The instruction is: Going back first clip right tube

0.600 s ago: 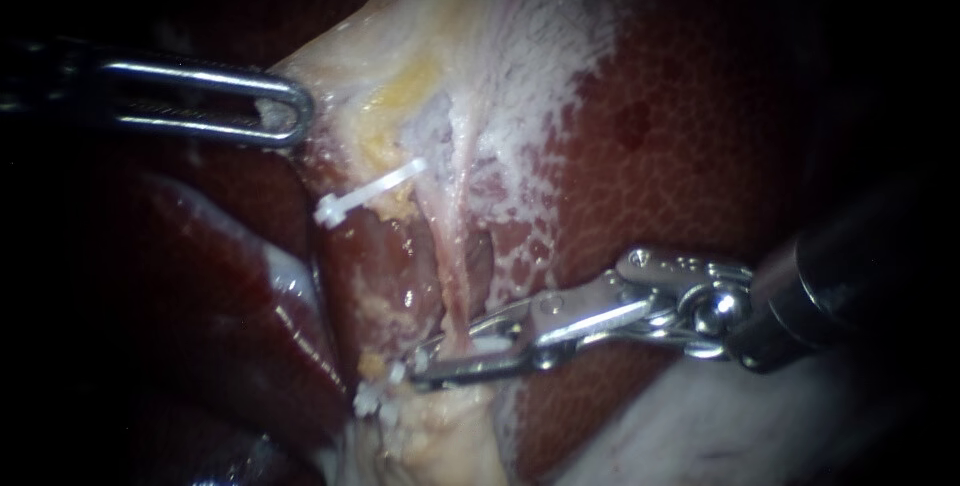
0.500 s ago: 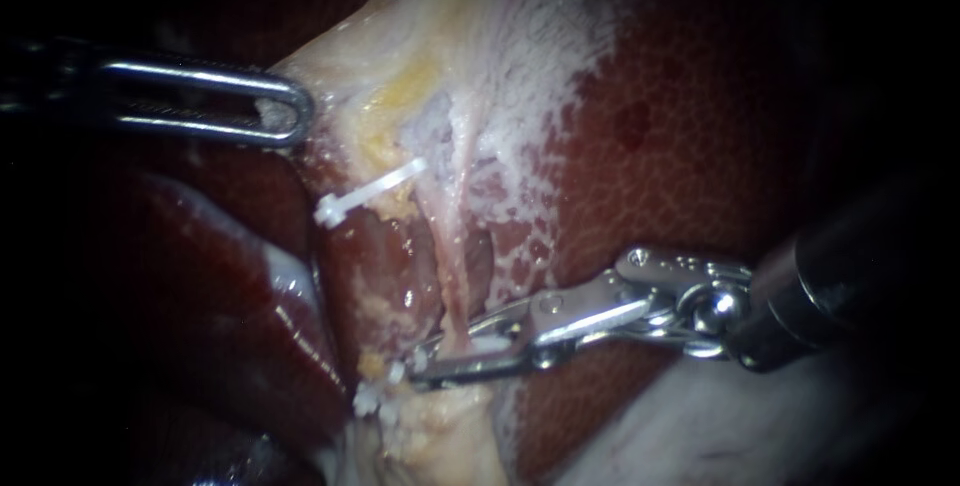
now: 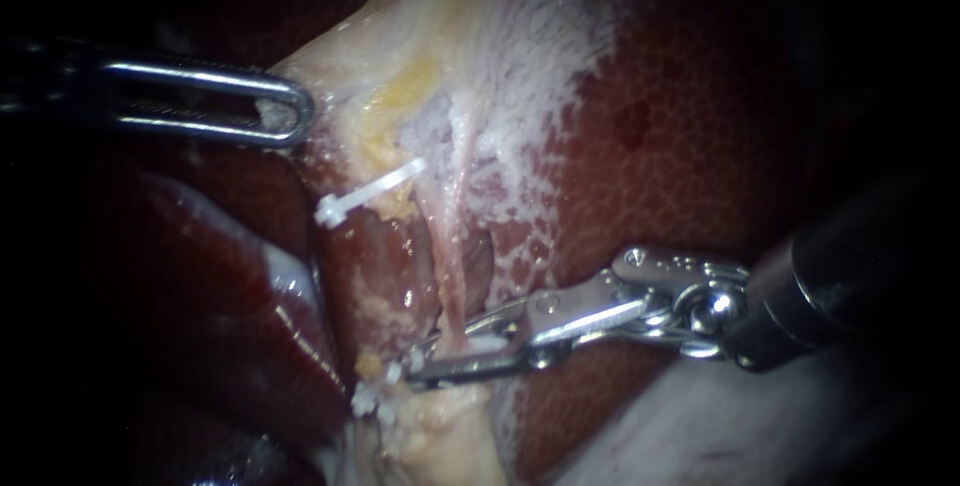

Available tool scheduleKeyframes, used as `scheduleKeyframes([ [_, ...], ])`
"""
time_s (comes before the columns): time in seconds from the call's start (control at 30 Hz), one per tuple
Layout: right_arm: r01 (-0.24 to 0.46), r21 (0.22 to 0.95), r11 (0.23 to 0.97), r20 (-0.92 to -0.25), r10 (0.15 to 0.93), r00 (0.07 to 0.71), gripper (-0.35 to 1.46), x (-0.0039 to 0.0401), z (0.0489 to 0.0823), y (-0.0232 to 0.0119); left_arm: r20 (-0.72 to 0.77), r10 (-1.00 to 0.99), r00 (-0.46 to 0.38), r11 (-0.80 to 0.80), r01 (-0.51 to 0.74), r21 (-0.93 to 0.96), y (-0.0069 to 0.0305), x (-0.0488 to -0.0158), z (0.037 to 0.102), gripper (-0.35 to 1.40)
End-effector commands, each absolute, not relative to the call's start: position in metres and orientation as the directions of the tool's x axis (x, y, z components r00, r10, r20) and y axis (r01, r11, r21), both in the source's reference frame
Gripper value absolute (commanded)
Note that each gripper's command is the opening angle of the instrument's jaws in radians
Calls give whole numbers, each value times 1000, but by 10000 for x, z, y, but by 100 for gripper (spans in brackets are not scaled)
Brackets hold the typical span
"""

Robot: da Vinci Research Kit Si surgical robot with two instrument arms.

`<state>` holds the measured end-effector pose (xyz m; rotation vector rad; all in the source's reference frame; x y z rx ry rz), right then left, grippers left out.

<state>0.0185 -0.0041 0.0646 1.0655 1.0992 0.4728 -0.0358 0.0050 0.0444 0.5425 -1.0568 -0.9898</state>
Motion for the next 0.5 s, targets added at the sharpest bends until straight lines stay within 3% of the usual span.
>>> scheduleKeyframes([
  [0.03, 176, 873, 454, -484, 765, 425, -35, 184, 646, -41, 464, -874, 145, 480, 406, 777, 49, -358, 444, -35],
  [0.07, 176, 873, 454, -484, 765, 425, -35, 184, 646, -41, 464, -874, 145, 480, 406, 777, 49, -358, 444, -35],
  [0.17, 174, 873, 456, -485, 765, 424, -3, 184, 647, -41, 464, -874, 145, 480, 406, 777, 49, -358, 444, -35],
  [0.23, 172, 875, 452, -480, 768, 424, 8, 184, 647, -42, 464, -874, 145, 480, 406, 777, 49, -358, 444, -35],
  [0.5, 219, 798, 561, -598, 694, 402, 41, 188, 648, -41, 464, -874, 145, 480, 406, 777, 49, -358, 444, -35],
])
